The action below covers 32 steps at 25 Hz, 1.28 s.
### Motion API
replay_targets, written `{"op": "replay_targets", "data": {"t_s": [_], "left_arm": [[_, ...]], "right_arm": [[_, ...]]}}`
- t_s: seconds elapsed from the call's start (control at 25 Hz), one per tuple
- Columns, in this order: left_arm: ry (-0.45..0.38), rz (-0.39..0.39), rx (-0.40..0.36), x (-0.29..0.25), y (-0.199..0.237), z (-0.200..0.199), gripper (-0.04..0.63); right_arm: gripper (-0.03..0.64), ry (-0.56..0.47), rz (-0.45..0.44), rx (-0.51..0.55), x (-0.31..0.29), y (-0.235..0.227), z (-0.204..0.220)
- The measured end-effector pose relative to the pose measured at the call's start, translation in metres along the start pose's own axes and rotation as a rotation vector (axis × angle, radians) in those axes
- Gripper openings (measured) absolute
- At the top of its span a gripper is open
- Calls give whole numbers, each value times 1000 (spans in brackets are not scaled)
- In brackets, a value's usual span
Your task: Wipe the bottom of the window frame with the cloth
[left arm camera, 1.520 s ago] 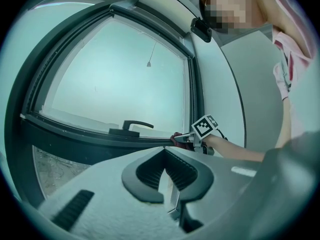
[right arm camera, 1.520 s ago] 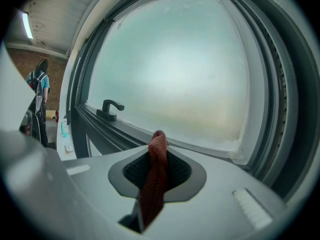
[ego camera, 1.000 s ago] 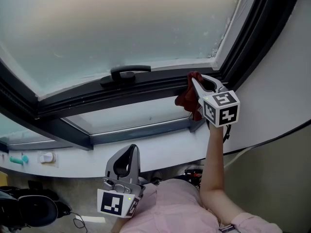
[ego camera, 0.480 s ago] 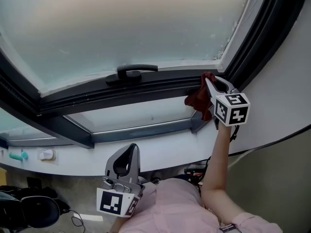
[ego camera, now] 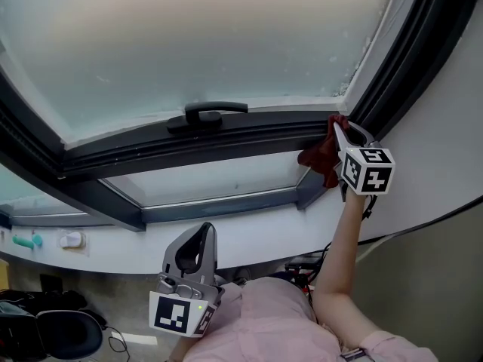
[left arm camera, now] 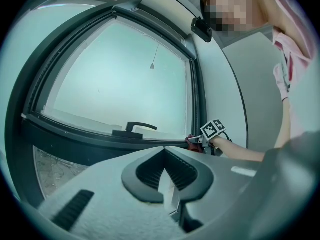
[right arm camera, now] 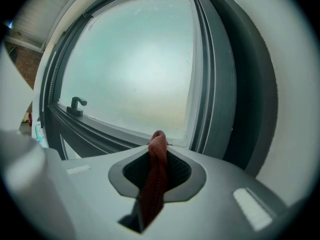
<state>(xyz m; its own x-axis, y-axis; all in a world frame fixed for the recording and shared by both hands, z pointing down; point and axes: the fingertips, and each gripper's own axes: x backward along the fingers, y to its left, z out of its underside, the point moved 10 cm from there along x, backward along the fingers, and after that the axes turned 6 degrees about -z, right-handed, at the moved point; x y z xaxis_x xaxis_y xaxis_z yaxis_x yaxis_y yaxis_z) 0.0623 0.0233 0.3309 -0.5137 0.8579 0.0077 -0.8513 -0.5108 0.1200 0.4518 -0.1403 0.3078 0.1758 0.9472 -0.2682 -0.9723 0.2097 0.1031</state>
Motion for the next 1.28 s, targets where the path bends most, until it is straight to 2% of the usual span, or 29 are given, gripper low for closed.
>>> {"op": "replay_targets", "data": {"t_s": [0.24, 0.76, 0.96, 1.16, 1.28], "left_arm": [[-1, -7, 0, -1, 0, 0, 0], [5, -9, 5, -6, 0, 1, 0], [2, -6, 16, -6, 0, 1, 0], [14, 0, 23, -3, 0, 3, 0], [19, 3, 26, 1, 2, 3, 0]], "right_arm": [[55, 3, 66, 24, 3, -8, 2], [54, 7, 104, 41, 3, -11, 1], [54, 44, 160, 116, 2, -6, -2], [49, 78, 244, 253, -1, 6, -6], [49, 74, 267, 271, 2, 11, -5]]}}
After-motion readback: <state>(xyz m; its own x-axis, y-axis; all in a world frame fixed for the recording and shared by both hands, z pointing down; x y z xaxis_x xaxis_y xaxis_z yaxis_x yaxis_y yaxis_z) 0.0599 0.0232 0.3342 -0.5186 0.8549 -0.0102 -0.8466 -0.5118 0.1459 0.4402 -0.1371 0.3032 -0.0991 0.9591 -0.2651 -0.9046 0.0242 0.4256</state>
